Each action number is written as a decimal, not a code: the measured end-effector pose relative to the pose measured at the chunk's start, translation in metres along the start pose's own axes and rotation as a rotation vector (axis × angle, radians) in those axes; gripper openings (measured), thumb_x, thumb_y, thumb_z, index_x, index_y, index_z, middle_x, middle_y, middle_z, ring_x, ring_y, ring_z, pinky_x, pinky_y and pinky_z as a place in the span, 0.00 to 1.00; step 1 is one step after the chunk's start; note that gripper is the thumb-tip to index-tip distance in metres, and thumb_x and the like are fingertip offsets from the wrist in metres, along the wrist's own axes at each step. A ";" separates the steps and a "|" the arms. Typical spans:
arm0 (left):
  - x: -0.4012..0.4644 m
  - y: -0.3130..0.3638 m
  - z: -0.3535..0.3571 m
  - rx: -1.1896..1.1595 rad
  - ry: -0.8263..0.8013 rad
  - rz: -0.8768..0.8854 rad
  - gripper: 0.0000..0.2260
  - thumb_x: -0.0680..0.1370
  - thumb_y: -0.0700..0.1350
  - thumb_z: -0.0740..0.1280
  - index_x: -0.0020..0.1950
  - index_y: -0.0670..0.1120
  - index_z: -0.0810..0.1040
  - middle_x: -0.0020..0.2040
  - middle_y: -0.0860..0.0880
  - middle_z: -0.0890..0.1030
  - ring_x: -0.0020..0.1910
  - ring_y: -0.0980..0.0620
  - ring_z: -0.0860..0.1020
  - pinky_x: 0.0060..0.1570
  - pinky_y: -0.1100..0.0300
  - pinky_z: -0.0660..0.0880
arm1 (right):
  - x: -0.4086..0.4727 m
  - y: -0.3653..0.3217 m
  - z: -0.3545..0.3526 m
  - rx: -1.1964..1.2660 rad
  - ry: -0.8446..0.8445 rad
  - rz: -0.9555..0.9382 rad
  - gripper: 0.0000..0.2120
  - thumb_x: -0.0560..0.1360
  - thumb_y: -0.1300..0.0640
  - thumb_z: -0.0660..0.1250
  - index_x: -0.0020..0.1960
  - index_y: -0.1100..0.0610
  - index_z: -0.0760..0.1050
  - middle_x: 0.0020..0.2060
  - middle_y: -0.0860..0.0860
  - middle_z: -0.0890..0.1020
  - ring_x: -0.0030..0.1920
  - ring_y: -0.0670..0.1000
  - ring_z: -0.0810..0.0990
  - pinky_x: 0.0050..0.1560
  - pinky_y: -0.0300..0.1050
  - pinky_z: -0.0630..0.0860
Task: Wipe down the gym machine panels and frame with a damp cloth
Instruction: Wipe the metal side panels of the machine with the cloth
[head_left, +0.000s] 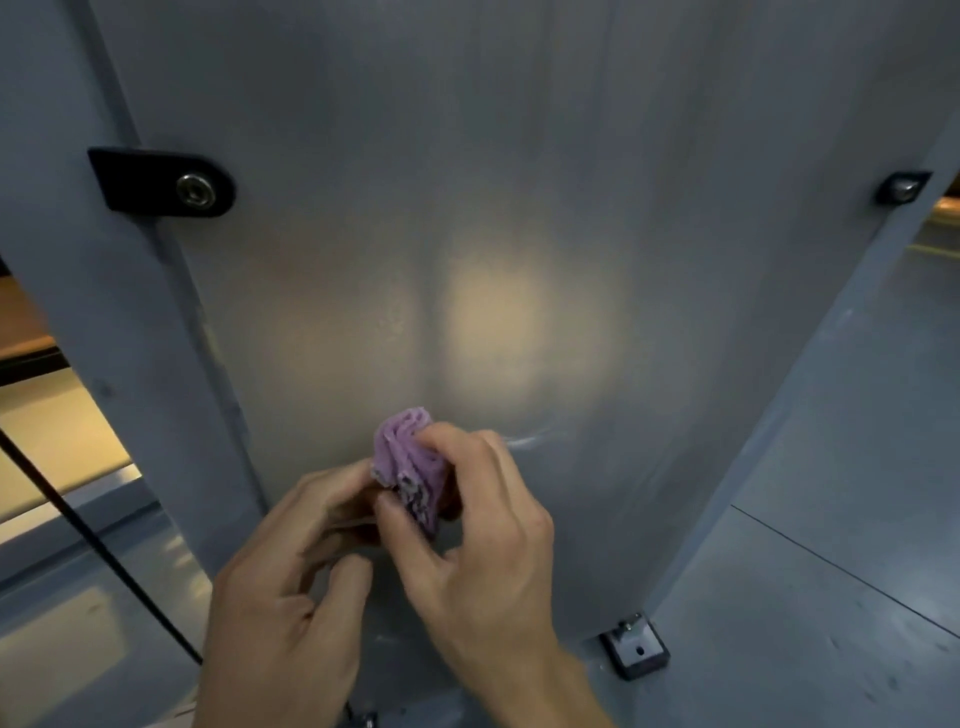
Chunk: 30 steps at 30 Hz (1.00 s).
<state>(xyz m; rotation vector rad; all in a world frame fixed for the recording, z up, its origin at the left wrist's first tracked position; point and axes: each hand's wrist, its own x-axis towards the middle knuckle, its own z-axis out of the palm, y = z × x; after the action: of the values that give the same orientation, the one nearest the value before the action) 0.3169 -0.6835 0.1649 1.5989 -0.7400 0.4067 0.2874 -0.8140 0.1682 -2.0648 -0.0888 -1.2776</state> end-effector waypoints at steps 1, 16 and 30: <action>0.000 0.000 -0.001 0.079 0.022 0.056 0.25 0.73 0.34 0.62 0.59 0.61 0.83 0.59 0.51 0.83 0.54 0.53 0.84 0.55 0.66 0.78 | -0.001 0.000 0.001 -0.015 -0.001 -0.025 0.18 0.74 0.57 0.73 0.62 0.52 0.74 0.48 0.48 0.78 0.45 0.49 0.79 0.47 0.40 0.77; -0.010 -0.012 0.025 0.252 -0.016 0.059 0.11 0.73 0.44 0.59 0.48 0.57 0.77 0.41 0.58 0.81 0.37 0.60 0.82 0.42 0.65 0.77 | 0.009 0.024 -0.014 -0.211 0.063 -0.110 0.15 0.70 0.58 0.72 0.56 0.51 0.76 0.44 0.49 0.79 0.41 0.52 0.80 0.38 0.46 0.78; -0.021 -0.030 0.061 0.151 -0.057 0.064 0.18 0.74 0.41 0.59 0.58 0.55 0.81 0.50 0.58 0.83 0.47 0.58 0.84 0.45 0.59 0.82 | 0.013 0.054 -0.045 -0.217 0.126 -0.028 0.10 0.74 0.56 0.73 0.54 0.52 0.77 0.44 0.48 0.80 0.41 0.45 0.78 0.43 0.33 0.73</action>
<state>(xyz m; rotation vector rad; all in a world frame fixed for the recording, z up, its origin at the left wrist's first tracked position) 0.3122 -0.7376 0.1189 1.7374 -0.8221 0.4744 0.2813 -0.8852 0.1630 -2.1637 0.0821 -1.4870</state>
